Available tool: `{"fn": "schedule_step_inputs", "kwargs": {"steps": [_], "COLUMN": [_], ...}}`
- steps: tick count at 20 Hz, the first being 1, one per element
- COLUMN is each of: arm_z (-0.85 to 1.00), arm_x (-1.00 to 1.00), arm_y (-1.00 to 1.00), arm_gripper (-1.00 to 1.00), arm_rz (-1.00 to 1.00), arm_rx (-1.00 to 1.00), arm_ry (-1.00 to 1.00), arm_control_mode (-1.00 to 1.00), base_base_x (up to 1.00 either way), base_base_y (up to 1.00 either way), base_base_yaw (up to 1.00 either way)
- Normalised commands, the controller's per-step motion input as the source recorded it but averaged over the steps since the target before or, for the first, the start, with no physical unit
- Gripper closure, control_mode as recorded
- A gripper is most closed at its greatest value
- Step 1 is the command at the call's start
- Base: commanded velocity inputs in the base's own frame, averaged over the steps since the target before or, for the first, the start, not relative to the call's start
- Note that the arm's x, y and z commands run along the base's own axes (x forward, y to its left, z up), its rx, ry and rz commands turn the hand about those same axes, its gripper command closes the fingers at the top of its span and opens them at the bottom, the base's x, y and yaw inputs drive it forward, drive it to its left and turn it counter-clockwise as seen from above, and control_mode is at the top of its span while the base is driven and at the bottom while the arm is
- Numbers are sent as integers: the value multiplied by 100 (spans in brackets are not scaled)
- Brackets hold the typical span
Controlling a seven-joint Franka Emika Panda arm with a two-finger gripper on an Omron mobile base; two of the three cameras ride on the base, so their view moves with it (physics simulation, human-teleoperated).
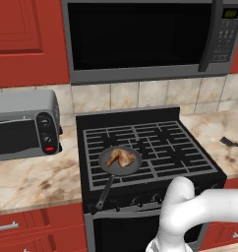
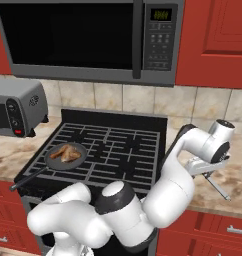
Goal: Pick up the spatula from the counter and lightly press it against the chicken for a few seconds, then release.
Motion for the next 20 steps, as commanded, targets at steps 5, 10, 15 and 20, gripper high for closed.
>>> {"fn": "schedule_step_inputs", "kwargs": {"steps": [5, 10, 15, 20], "arm_z": [-2, -9, -14, -12], "arm_x": [11, 10, 6, 3], "arm_y": [-4, -5, -4, -12], "arm_gripper": [-100, -100, -100, -100], "arm_rz": [4, 4, 3, 4], "arm_rx": [0, 0, 0, 0], "arm_ry": [0, 0, 1, 0], "arm_control_mode": [-100, -100, -100, -100], "base_base_x": [0, 0, 0, 0], "base_base_y": [0, 0, 0, 0], "base_base_yaw": [0, 0, 0, 0]}}
